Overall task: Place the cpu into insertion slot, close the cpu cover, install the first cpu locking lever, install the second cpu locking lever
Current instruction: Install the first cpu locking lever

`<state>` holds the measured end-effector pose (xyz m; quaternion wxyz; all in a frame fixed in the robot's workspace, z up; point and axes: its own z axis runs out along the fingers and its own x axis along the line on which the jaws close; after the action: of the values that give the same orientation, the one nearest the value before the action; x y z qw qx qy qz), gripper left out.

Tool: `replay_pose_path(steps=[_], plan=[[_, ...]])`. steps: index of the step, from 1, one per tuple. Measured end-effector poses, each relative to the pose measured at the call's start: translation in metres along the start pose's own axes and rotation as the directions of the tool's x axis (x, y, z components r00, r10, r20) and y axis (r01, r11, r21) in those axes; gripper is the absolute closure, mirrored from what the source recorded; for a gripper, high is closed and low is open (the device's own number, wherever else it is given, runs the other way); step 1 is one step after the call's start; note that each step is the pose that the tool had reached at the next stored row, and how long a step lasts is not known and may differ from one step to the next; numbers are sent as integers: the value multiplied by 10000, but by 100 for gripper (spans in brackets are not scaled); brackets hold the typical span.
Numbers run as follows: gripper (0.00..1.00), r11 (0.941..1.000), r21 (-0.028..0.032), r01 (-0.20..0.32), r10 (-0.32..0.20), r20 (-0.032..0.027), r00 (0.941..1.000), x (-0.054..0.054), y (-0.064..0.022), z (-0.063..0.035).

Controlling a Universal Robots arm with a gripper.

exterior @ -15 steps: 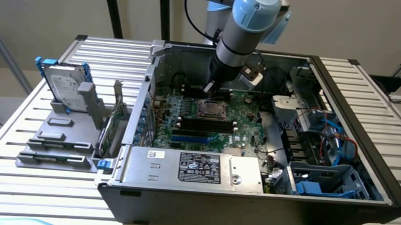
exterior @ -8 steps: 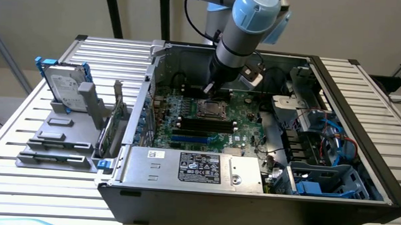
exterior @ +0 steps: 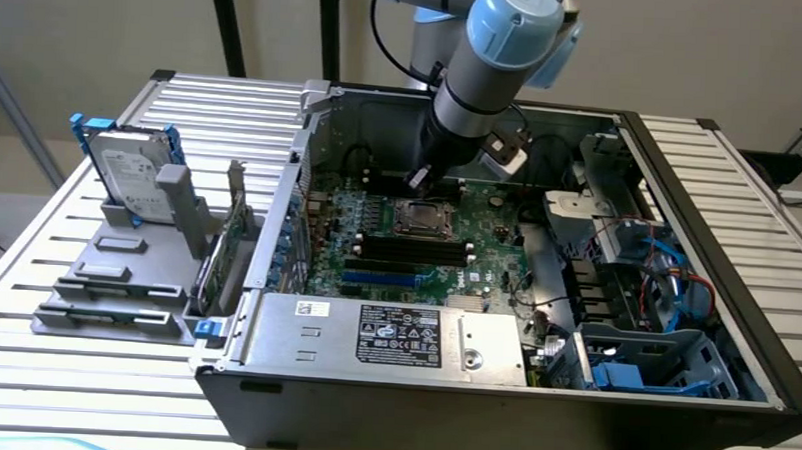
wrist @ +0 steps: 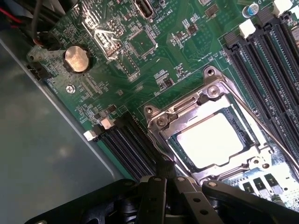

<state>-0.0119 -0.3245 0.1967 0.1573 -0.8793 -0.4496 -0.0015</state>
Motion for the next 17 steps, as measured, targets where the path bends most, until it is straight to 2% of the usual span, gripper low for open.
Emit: replay_pose_path(steps=[17], plan=[[89,10000,16,-6,6,11,10000,-15,-20,-8]])
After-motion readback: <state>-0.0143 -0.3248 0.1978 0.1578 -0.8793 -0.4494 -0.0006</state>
